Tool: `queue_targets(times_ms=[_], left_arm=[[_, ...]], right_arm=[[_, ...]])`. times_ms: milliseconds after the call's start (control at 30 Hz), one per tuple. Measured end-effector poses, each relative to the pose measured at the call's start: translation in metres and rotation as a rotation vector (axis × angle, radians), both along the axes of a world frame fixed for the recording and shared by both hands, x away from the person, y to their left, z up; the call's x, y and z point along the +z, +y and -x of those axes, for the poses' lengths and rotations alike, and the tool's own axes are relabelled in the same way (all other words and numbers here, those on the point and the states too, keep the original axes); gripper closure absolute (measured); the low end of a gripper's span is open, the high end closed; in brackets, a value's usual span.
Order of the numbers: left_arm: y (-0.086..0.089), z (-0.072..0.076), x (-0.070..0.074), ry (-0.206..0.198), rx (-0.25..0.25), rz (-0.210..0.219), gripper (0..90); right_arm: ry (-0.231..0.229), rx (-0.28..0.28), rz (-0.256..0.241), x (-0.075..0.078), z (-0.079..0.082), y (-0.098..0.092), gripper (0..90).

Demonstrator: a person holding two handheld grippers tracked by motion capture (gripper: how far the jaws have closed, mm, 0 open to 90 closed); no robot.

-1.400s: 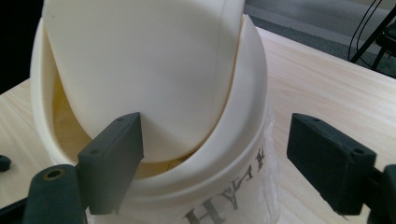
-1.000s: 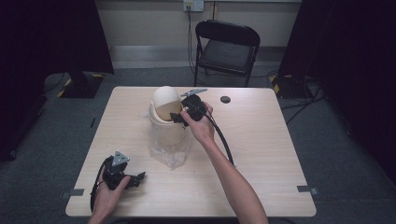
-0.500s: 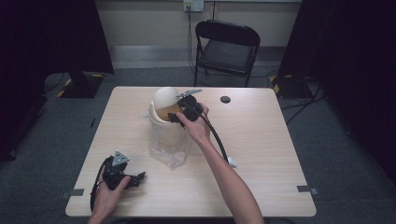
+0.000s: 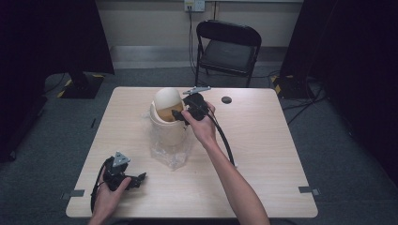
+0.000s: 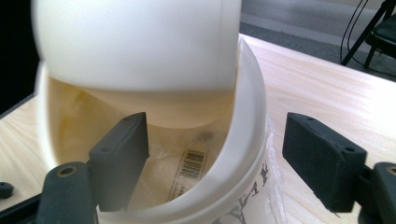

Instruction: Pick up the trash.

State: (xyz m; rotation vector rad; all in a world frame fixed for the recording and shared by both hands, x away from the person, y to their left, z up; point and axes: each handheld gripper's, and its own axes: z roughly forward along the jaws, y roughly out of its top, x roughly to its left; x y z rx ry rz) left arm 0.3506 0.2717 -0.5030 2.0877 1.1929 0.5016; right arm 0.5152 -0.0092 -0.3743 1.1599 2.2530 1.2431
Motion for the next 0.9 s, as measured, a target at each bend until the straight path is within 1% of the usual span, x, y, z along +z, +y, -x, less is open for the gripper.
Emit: queue_targets(times_ms=[100, 133, 167, 200, 233, 333, 367, 433, 467, 500, 567, 600, 667, 700, 733, 767, 833, 867, 900], left_arm=[[0.000, 0.000, 0.000, 0.000, 0.002, 0.002, 0.6], [0.000, 0.000, 0.000, 0.000, 0.002, 0.002, 0.6], [0.000, 0.000, 0.000, 0.001, 0.002, 0.001, 0.6], [0.000, 0.000, 0.000, -0.001, 0.003, 0.000, 0.6], [0.000, 0.000, 0.000, -0.001, 0.002, 0.000, 0.6], [0.000, 0.000, 0.000, 0.000, 0.002, -0.001, 0.6], [0.000, 0.000, 0.000, 0.000, 0.002, 0.002, 0.6], [0.000, 0.000, 0.000, 0.000, 0.001, 0.001, 0.6], [0.000, 0.000, 0.000, -0.001, 0.002, -0.001, 0.6], [0.000, 0.000, 0.000, -0.001, 0.002, 0.000, 0.6], [0.000, -0.001, 0.000, 0.001, -0.003, 0.001, 0.5], [0.000, -0.001, 0.000, 0.004, -0.006, 0.002, 0.0], [0.001, -0.001, 0.000, 0.005, -0.009, 0.001, 0.0], [0.001, -0.002, 0.000, 0.005, -0.009, 0.001, 0.0], [0.001, -0.001, 0.000, 0.004, -0.007, 0.001, 0.0], [0.001, -0.001, 0.000, 0.004, -0.007, 0.001, 0.0], [0.001, -0.001, 0.000, 0.005, -0.008, 0.003, 0.0], [0.001, -0.002, 0.000, 0.004, -0.007, 0.001, 0.0], [0.001, -0.002, 0.000, 0.004, -0.008, 0.001, 0.0]], right_arm=[[-0.003, 0.016, -0.011, 0.003, 0.004, -0.004, 24.4], [0.006, 0.019, -0.015, 0.004, 0.007, -0.005, 24.9], [0.005, 0.025, -0.029, 0.004, 0.010, -0.008, 25.5], [-0.003, 0.037, -0.051, 0.005, 0.017, -0.013, 25.6], [-0.003, 0.037, -0.051, 0.005, 0.017, -0.013, 25.6], [-0.013, 0.044, -0.070, 0.008, 0.025, -0.021, 25.6], [-0.023, 0.046, -0.072, 0.008, 0.027, -0.024, 25.6], [-0.031, 0.047, -0.068, 0.009, 0.033, -0.030, 25.7], [-0.031, 0.046, -0.058, 0.009, 0.038, -0.038, 25.7], [-0.031, 0.046, -0.058, 0.009, 0.038, -0.038, 25.7], [-0.020, 0.038, -0.056, 0.007, 0.043, -0.047, 25.9], [-0.010, 0.031, -0.043, 0.003, 0.047, -0.055, 26.0], [-0.011, 0.029, -0.040, 0.002, 0.049, -0.058, 26.0], [-0.007, 0.017, -0.025, -0.001, 0.054, -0.066, 25.5], [-0.007, 0.017, -0.025, -0.001, 0.054, -0.066, 25.5], [-0.007, 0.013, -0.014, -0.003, 0.055, -0.068, 24.8], [-0.009, 0.006, 0.027, -0.006, 0.060, -0.075, 23.5], [-0.006, -0.006, 0.023, -0.008, 0.063, -0.084, 23.9], [-0.006, -0.006, 0.023, -0.008, 0.063, -0.084, 23.9]])
